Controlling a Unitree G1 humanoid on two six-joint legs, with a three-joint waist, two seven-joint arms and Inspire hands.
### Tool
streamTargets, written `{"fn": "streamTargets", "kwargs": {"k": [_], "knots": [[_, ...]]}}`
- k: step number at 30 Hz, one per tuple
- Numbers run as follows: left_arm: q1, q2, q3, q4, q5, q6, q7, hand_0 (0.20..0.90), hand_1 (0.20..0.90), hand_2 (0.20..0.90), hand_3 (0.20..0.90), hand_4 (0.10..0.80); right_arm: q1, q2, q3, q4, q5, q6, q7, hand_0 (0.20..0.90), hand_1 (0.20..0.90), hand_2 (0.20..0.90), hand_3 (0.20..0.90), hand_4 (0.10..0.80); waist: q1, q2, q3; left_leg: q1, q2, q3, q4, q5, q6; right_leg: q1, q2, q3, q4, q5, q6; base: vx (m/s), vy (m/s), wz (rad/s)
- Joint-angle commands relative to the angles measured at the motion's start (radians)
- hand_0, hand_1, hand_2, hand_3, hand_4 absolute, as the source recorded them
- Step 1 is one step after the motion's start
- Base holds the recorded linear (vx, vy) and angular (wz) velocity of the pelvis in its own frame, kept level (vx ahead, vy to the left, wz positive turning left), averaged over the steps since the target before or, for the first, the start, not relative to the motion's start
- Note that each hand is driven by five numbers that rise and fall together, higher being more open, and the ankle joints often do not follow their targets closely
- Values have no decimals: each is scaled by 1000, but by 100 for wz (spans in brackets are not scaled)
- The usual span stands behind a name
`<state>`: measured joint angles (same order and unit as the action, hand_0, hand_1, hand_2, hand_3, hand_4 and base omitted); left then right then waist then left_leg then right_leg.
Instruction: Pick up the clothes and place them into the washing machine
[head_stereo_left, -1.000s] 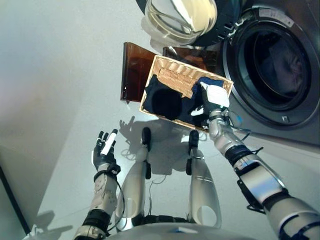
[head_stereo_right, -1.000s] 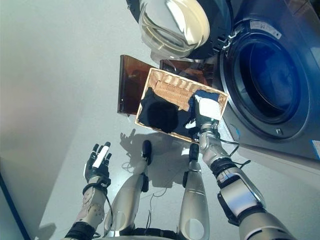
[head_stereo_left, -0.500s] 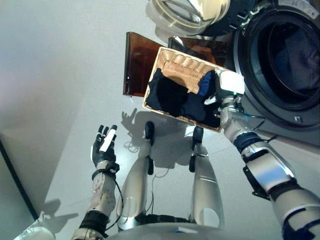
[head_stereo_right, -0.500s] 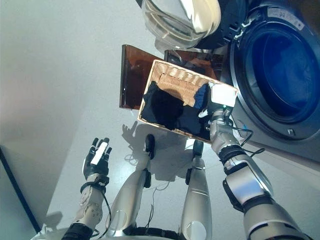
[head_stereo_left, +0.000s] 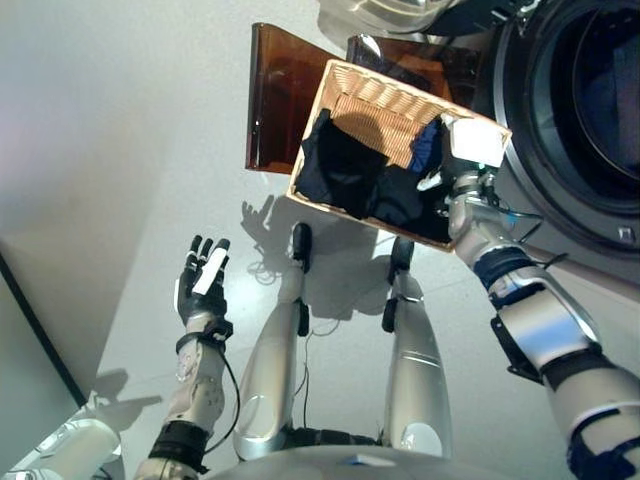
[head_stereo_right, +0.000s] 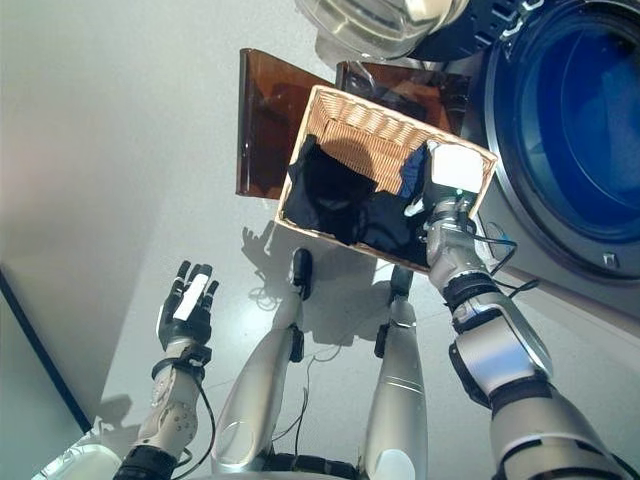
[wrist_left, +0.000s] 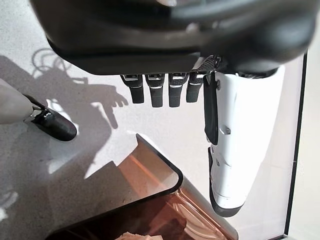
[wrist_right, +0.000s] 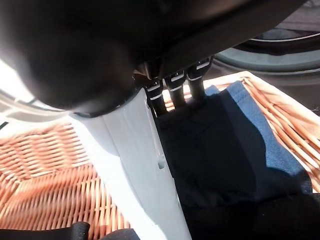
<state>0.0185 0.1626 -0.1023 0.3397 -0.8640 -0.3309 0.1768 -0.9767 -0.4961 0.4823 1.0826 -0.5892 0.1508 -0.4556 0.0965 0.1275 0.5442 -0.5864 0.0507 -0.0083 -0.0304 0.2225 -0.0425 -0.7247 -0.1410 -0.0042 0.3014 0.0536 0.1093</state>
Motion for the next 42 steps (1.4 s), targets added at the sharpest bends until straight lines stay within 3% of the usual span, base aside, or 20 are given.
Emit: {"fn": "streamTargets", "kwargs": {"k": [1, 19, 20, 21, 22, 24, 25, 42], "knots": [[87, 64, -7, -135, -11, -61, 7, 900, 900, 900, 900, 800, -98, -54, 49, -2, -4, -16, -15, 900, 900, 900, 900, 800, 7, 34, -24, -108, 3, 5, 81, -28, -71, -36, -32, 20, -55, 25, 36, -21, 10, 3], [97, 88, -24, -213, -36, -72, 1, 900, 900, 900, 900, 800, -231, -77, 103, 76, -8, -6, -30, 900, 900, 900, 900, 800, 25, 62, -24, -248, -5, 0, 82, -6, -71, -183, -29, 21, -42, 46, 37, -4, 1, 0], [99, 88, -26, -220, -36, -73, 0, 900, 900, 900, 900, 800, -240, -77, 108, 79, -11, -5, -30, 820, 820, 820, 820, 743, 26, 62, -24, -253, -6, -1, 79, -4, -70, -190, -28, 22, -43, 47, 37, -23, 11, -4], [103, 89, -30, -225, -39, -74, -1, 900, 900, 900, 900, 800, -246, -76, 109, 88, -12, -3, -35, 661, 661, 661, 661, 629, 27, 65, -24, -253, -9, -2, 77, -6, -69, -192, -30, 21, -41, 44, 38, -21, 16, -4], [99, 89, -30, -226, -40, -74, -2, 900, 900, 900, 900, 800, -258, -80, 115, 95, -15, 1, -37, 549, 549, 549, 549, 549, 29, 66, -24, -264, -9, -3, 79, -4, -68, -203, -28, 24, -43, 50, 37, -25, 20, -4], [103, 91, -33, -230, -42, -75, -3, 900, 900, 900, 900, 800, -267, -87, 128, 101, -26, 5, -40, 409, 409, 409, 409, 449, 30, 68, -24, -270, -11, -2, 80, -6, -67, -210, -30, 23, -38, 46, 38, 0, 0, 0], [104, 91, -34, -232, -43, -76, -4, 900, 900, 900, 900, 800, -273, -89, 132, 101, -29, 7, -43, 200, 200, 200, 200, 300, 30, 70, -24, -274, -12, -2, 80, -5, -67, -213, -30, 24, -38, 47, 38, 0, 0, 0], [91, 88, -38, -222, -55, -92, 2, 900, 900, 900, 900, 800, -339, -114, 143, 50, -53, 29, -97, 200, 200, 200, 200, 300, 33, 77, -24, -270, -15, 4, 76, 2, -67, -214, -30, 34, -48, 57, 41, -1, 7, 1]]}}
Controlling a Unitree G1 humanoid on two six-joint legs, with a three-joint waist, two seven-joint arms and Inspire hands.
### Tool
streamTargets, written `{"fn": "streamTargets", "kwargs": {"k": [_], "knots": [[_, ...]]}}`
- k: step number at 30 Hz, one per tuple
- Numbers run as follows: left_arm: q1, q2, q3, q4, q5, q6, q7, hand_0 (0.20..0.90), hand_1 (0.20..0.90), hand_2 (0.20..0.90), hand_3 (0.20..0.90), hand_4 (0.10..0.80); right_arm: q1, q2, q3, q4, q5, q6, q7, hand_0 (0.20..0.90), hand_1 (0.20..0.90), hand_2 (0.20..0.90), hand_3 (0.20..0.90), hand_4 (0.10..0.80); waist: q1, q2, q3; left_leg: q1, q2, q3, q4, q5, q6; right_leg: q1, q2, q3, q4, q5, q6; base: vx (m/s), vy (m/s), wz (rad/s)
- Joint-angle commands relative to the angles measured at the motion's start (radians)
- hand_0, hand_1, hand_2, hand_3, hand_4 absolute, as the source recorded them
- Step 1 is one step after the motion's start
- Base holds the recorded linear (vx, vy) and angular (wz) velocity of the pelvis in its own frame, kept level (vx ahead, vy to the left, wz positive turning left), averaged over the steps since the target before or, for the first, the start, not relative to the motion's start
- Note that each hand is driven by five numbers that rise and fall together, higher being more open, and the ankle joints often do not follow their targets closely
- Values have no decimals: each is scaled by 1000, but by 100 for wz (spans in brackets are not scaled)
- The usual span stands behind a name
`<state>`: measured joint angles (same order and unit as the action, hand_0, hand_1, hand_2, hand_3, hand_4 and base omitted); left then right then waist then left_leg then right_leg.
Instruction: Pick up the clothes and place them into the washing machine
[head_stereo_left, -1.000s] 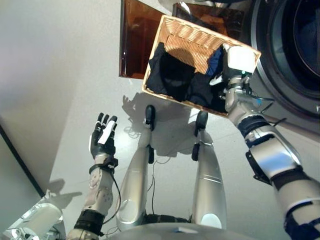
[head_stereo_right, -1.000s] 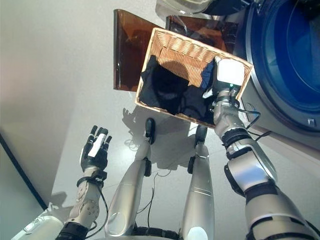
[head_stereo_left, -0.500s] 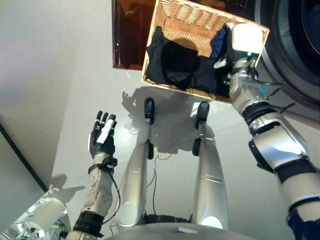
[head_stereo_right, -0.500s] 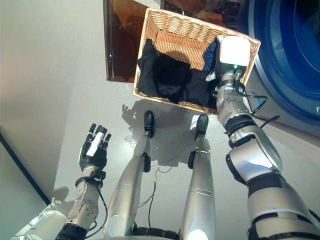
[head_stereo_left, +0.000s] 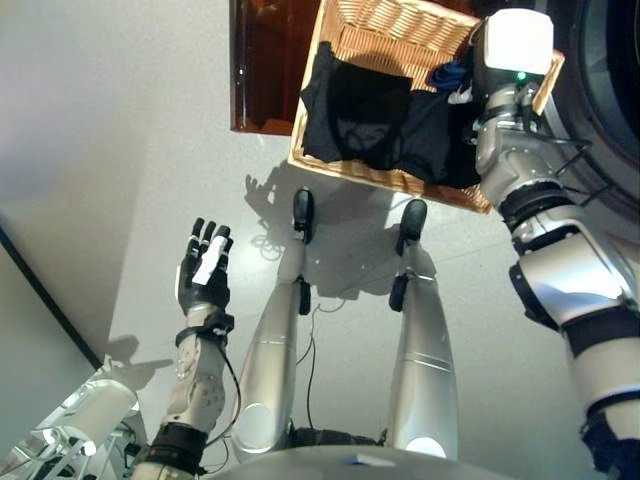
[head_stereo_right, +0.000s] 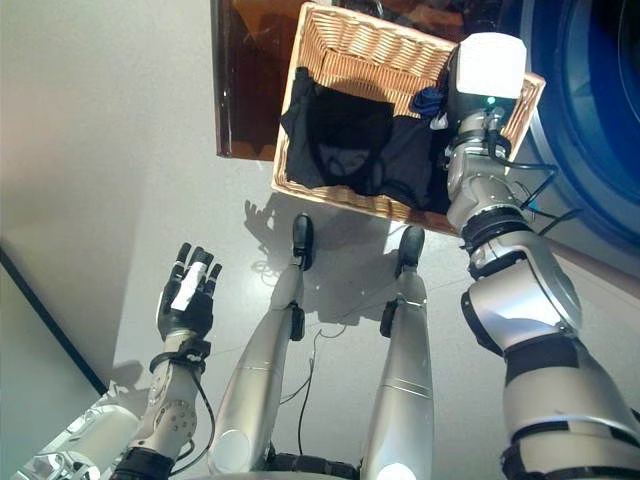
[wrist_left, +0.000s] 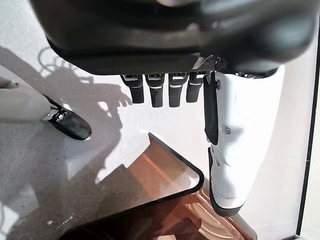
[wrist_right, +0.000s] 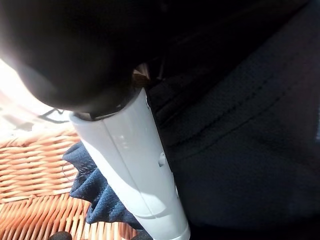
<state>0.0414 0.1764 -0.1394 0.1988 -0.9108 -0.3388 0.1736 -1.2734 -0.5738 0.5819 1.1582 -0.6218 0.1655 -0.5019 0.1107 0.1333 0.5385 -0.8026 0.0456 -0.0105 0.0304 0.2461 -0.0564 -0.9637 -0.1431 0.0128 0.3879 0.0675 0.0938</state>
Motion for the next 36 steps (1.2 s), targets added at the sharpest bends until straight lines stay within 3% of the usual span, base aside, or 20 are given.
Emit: {"fn": "streamTargets", "kwargs": {"k": [1, 15, 20, 25, 30, 36], "knots": [[69, 75, -2, -82, -9, -85, 5, 900, 900, 900, 900, 800, -42, -38, 43, -26, -20, 14, -52, 200, 200, 200, 200, 300, 19, 71, -18, -53, -10, 8, 15, -23, -53, 27, -28, 18, -135, 42, 56, 0, 0, 0], [57, 65, 2, -41, -7, -91, 15, 900, 900, 900, 900, 800, -1, -23, -27, -151, 59, -25, -83, 200, 200, 200, 200, 300, 4, 52, -18, 24, -2, 17, 27, -36, -55, 110, -28, 15, -125, 28, 59, 6, 0, 1], [49, 56, 5, -1, -7, -88, 29, 900, 900, 900, 900, 800, 70, 29, -138, -258, 252, -104, -96, 200, 200, 200, 200, 300, -10, 32, -18, 86, 5, 23, 30, -51, -54, 175, -30, 10, -126, 18, 58, 44, -15, -1], [44, 46, 2, 22, -16, -75, 47, 900, 900, 900, 900, 800, 172, 116, -284, -348, 606, -226, -104, 200, 200, 200, 200, 300, -23, 14, -18, 148, 10, 27, 28, -59, -55, 247, -30, 6, -136, 8, 56, 53, -17, -3], [50, 37, 3, 24, -36, -55, 59, 900, 900, 900, 900, 800, 294, 181, -343, -478, 851, -322, -70, 200, 200, 200, 200, 300, -31, -6, -18, 230, 15, 28, 22, -72, -52, 329, -32, -2, -145, -5, 57, 59, -21, 0], [47, 25, 6, 32, -45, -46, 66, 900, 900, 900, 900, 800, 407, 227, -366, -577, 991, -377, -26, 200, 200, 200, 200, 300, -35, -18, -18, 288, 18, 27, 20, -85, -49, 391, -33, -5, -154, -16, 56, 49, -14, 0]]}}
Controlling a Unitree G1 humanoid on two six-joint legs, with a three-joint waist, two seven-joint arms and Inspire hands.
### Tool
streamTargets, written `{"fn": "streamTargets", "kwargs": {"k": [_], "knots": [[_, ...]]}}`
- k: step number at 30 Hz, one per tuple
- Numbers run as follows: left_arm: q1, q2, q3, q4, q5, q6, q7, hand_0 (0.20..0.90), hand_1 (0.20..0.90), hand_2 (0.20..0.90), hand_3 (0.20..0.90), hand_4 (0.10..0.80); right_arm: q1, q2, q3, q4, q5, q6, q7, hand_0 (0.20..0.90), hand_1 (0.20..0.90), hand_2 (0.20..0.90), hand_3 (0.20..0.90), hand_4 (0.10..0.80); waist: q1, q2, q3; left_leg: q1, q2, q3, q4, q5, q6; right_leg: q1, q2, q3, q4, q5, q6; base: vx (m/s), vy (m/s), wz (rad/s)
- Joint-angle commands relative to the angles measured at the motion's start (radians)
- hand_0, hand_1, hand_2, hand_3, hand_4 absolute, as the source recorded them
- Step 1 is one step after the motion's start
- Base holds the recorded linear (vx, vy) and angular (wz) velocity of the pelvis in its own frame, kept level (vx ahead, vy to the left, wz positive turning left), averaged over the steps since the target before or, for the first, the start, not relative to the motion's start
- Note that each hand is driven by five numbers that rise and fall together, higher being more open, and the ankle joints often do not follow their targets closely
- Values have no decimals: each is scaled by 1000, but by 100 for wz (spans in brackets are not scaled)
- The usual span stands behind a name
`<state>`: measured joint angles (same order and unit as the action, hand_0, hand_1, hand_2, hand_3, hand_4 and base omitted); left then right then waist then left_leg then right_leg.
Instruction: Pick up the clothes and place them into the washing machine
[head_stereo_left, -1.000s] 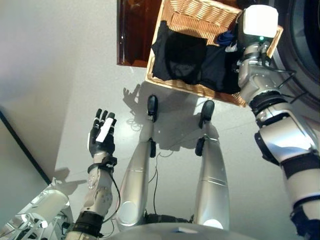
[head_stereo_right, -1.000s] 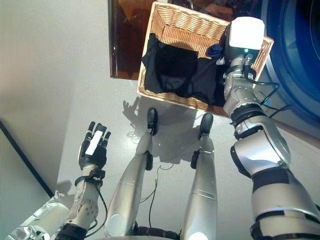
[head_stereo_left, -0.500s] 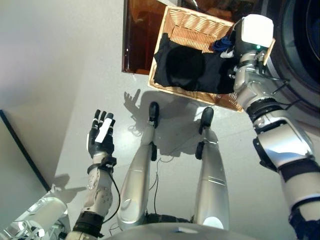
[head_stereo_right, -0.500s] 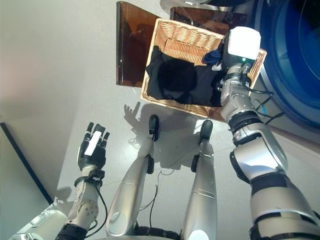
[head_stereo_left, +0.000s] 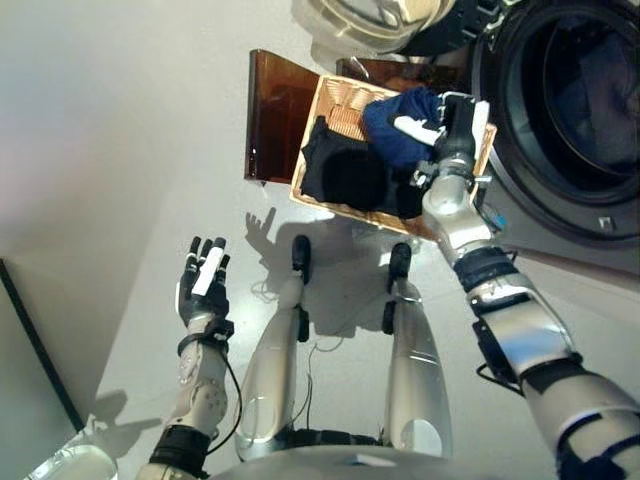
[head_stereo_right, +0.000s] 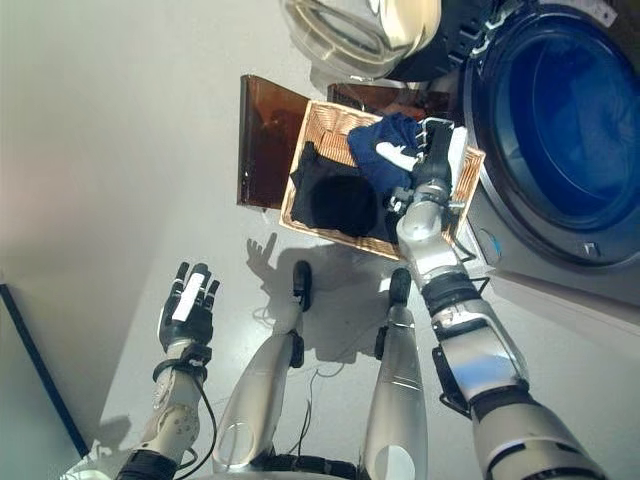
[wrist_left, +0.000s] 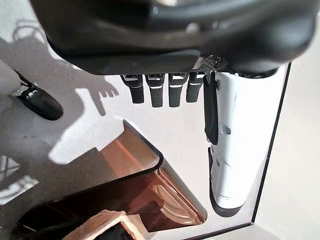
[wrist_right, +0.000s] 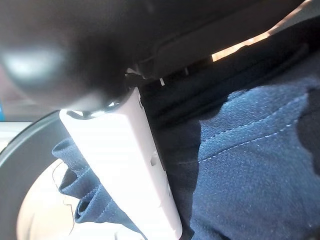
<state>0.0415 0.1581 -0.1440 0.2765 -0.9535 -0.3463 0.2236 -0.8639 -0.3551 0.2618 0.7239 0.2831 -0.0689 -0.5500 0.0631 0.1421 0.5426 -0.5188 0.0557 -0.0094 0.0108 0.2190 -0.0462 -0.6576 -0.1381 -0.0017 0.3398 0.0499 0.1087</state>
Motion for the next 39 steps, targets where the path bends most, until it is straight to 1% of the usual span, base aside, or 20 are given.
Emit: {"fn": "streamTargets", "kwargs": {"k": [1, 2, 3, 5, 6, 7, 9, 17, 18, 20, 27, 31, 32, 33, 36, 37, 39], "knots": [[45, 41, 8, -43, -3, -36, 14, 900, 900, 900, 900, 800, 23, 21, -56, -163, 127, -161, 33, 200, 200, 200, 200, 300, 12, -28, -23, 16, 7, 25, 39, -60, -60, 99, -39, 8, -108, -2, 41, 49, -11, 5], [44, 38, 7, -42, -5, -33, 16, 900, 900, 900, 900, 800, 48, 36, -64, -175, 172, -173, 38, 200, 200, 200, 200, 300, 11, -29, -23, 29, 7, 25, 41, -64, -59, 110, -39, 8, -109, -5, 41, 40, -7, 2], [44, 38, 7, -42, -5, -33, 16, 900, 900, 900, 900, 800, 48, 36, -64, -175, 172, -173, 38, 200, 200, 200, 200, 300, 12, -29, -23, 29, 7, 26, 41, -64, -59, 110, -39, 8, -110, -5, 41, 49, -13, -2], [42, 33, -3, -36, -16, -29, 15, 900, 900, 900, 900, 800, 115, 94, -104, -201, 355, -237, 74, 200, 200, 200, 200, 300, 11, -26, -23, 59, 4, 23, 47, -77, -58, 143, -43, 9, -107, -18, 41, 57, -14, 0], [41, 33, -3, -36, -16, -29, 15, 900, 900, 900, 900, 800, 114, 94, -104, -202, 355, -237, 74, 200, 200, 200, 200, 300, 12, -26, -23, 56, 5, 24, 47, -75, -58, 141, -42, 9, -109, -14, 41, 39, -4, 2], [40, 30, -3, -36, -19, -27, 16, 900, 900, 900, 900, 800, 132, 105, -108, -210, 392, -245, 86, 200, 200, 200, 200, 300, 11, -24, -23, 62, 5, 24, 48, -77, -58, 147, -42, 10, -109, -16, 40, 0, 0, 0], [37, 25, -9, -35, -27, -26, 18, 900, 900, 900, 900, 800, 168, 141, -121, -233, 507, -284, 108, 200, 200, 200, 200, 300, 10, -20, -23, 75, 4, 26, 49, -82, -57, 158, -42, 12, -107, -21, 40, 37, -1, 0], [44, 7, -37, -40, -53, -17, 12, 900, 900, 900, 900, 800, 261, 239, -178, -304, 855, -389, 217, 200, 200, 200, 200, 300, 0, 11, -23, 99, -4, 29, 55, -96, -56, 179, -44, 24, -102, -42, 39, 19, -2, -3], [45, 3, -38, -41, -56, -15, 9, 900, 900, 900, 900, 800, 265, 239, -187, -300, 861, -391, 220, 200, 200, 200, 200, 300, 0, 18, -25, 97, -3, 31, 53, -92, -55, 176, -44, 25, -105, -37, 39, 28, -4, -4], [51, 0, -47, -39, -65, -16, 1, 900, 900, 900, 900, 800, 258, 246, -227, -304, 921, -422, 239, 200, 200, 200, 200, 300, 1, 29, -27, 102, -7, 31, 54, -99, -54, 180, -46, 28, -102, -46, 41, 23, 5, -4], [61, -9, -61, -35, -85, -15, -20, 900, 900, 900, 900, 800, 218, 211, -358, -312, 998, -504, 230, 200, 200, 200, 200, 300, -1, 62, -44, 99, -13, 37, 52, -103, -51, 175, -48, 39, -107, -48, 43, 9, 5, -3], [65, -11, -73, -23, -88, -13, -26, 900, 900, 900, 900, 800, 171, 162, -440, -284, 1012, -550, 199, 200, 200, 200, 200, 300, -4, 76, -55, 103, -17, 38, 50, -111, -50, 175, -52, 44, -105, -59, 45, 4, 2, -1], [64, -11, -76, -21, -86, -12, -30, 900, 900, 900, 900, 800, 159, 152, -453, -272, 1017, -557, 195, 200, 200, 200, 200, 300, -2, 80, -59, 98, -15, 40, 49, -105, -50, 170, -50, 45, -110, -50, 45, 23, 14, -6], [67, -9, -79, -16, -86, -11, -32, 900, 900, 900, 900, 800, 147, 141, -471, -266, 1022, -567, 189, 200, 200, 200, 200, 300, -4, 82, -60, 104, -18, 42, 49, -112, -49, 174, -53, 44, -106, -60, 46, 2, 16, -4], [67, -10, -82, -9, -86, -9, -36, 900, 900, 900, 900, 800, 120, 116, -496, -251, 1033, -582, 184, 200, 200, 200, 200, 300, -1, 90, -69, 99, -19, 44, 47, -107, -49, 167, -53, 49, -107, -52, 46, 0, 0, 0], [70, -8, -88, -8, -86, -8, -44, 900, 900, 900, 900, 800, 99, 87, -517, -237, 1037, -594, 174, 200, 200, 200, 200, 300, -1, 96, -76, 100, -21, 45, 47, -109, -49, 166, -53, 51, -108, -55, 46, 0, 0, 0], [71, -7, -94, -8, -89, -9, -50, 900, 900, 900, 900, 800, 75, 66, -531, -222, 1042, -603, 166, 200, 200, 200, 200, 300, 1, 103, -81, 100, -22, 47, 46, -111, -49, 165, -55, 53, -107, -57, 46, 28, 2, -3]]}}
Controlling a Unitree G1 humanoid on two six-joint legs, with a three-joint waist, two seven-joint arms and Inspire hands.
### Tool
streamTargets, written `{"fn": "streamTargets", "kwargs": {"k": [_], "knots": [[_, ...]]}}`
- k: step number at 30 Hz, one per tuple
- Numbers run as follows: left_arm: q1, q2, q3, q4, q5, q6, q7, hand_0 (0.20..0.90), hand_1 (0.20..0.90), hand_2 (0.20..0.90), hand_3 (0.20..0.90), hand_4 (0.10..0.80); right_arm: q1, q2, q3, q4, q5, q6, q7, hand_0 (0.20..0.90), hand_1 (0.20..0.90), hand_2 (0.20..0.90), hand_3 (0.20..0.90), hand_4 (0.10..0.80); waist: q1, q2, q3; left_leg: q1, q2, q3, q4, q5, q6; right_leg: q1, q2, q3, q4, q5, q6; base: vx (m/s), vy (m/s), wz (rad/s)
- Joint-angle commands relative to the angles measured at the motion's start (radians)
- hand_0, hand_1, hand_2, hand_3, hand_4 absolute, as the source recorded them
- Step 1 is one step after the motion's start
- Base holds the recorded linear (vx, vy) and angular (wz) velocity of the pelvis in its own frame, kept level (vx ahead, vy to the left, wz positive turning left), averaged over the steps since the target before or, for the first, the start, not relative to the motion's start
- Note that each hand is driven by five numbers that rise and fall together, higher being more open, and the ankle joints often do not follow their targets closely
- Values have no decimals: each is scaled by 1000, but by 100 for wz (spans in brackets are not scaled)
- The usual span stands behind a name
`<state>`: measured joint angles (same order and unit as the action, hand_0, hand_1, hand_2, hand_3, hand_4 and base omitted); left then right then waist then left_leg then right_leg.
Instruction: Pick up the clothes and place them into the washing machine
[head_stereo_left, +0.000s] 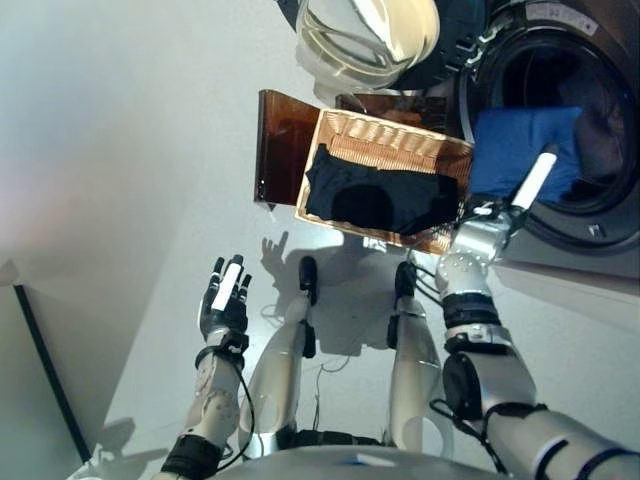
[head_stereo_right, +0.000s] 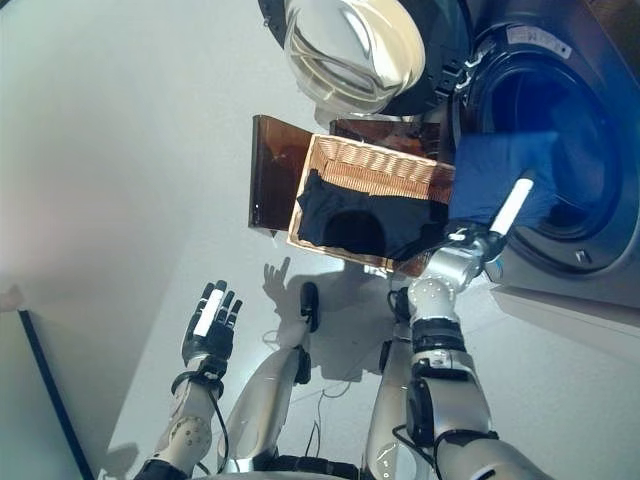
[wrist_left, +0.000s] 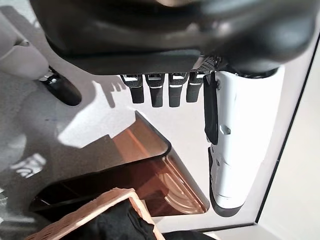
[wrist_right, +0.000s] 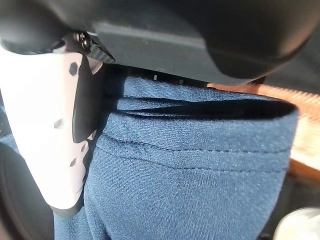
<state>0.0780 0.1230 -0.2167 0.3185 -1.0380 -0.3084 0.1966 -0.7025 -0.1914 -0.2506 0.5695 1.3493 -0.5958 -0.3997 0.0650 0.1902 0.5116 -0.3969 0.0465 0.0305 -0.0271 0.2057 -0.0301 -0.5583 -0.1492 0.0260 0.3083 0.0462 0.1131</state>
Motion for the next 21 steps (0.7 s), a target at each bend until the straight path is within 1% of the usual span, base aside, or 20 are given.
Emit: {"fn": "streamTargets", "kwargs": {"k": [1, 3, 5, 6, 7, 10, 12, 16, 21], "knots": [[36, 31, -24, -54, -9, -50, -27, 900, 900, 900, 900, 800, -104, -115, -26, -59, -22, -83, 12, 200, 200, 200, 200, 300, 1, 60, -51, -23, -14, 8, 84, -99, -65, 65, -43, 27, -75, -55, 41, 12, -11, -5], [41, 35, -28, -64, -15, -49, -34, 900, 900, 900, 900, 800, -135, -148, -36, -41, -14, -89, 3, 200, 200, 200, 200, 300, 4, 69, -51, -27, -16, 7, 87, -99, -66, 59, -44, 29, -69, -59, 41, 3, -18, -5], [45, 35, -31, -64, -18, -48, -36, 900, 900, 900, 900, 800, -148, -160, -41, -33, -10, -92, -1, 200, 200, 200, 200, 300, 5, 74, -52, -27, -16, 7, 86, -99, -66, 57, -43, 30, -67, -61, 40, 0, 0, 0], [48, 37, -37, -69, -24, -48, -42, 900, 900, 900, 900, 800, -167, -178, -48, -19, -6, -93, -6, 200, 200, 200, 200, 300, 6, 79, -51, -28, -17, 8, 84, -98, -67, 54, -43, 31, -65, -62, 40, 0, 0, 0], [51, 43, -44, -76, -30, -49, -47, 900, 900, 900, 900, 800, -206, -217, -47, 11, -1, -93, -18, 200, 200, 200, 200, 300, 8, 88, -50, -28, -18, 10, 79, -95, -68, 50, -42, 33, -65, -64, 39, 0, 0, 0], [56, 52, -57, -98, -35, -48, -61, 900, 900, 900, 900, 800, -255, -273, -47, 59, 4, -85, -29, 200, 200, 200, 200, 300, 10, 102, -48, -29, -18, 14, 72, -90, -70, 40, -40, 38, -61, -66, 38, 1, -8, -2], [57, 57, -71, -109, -36, -50, -67, 900, 900, 900, 900, 800, -296, -326, -34, 115, 6, -68, -36, 200, 200, 200, 200, 300, 13, 111, -48, -29, -18, 18, 61, -85, -71, 29, -40, 41, -57, -66, 38, 3, -11, -4], [58, 64, -94, -131, -40, -45, -80, 900, 900, 900, 900, 800, -360, -398, 5, 216, -10, -17, -57, 200, 200, 200, 200, 300, 17, 127, -44, -31, -16, 24, 47, -78, -71, 6, -38, 47, -47, -67, 38, 1, -1, -1], [57, 66, -111, -148, -47, -45, -87, 900, 900, 900, 900, 800, -402, -433, 46, 281, -21, 21, -57, 200, 200, 200, 200, 300, 17, 136, -32, -39, -17, 32, 46, -76, -71, -18, -37, 54, -33, -69, 36, -4, -4, -4]]}}
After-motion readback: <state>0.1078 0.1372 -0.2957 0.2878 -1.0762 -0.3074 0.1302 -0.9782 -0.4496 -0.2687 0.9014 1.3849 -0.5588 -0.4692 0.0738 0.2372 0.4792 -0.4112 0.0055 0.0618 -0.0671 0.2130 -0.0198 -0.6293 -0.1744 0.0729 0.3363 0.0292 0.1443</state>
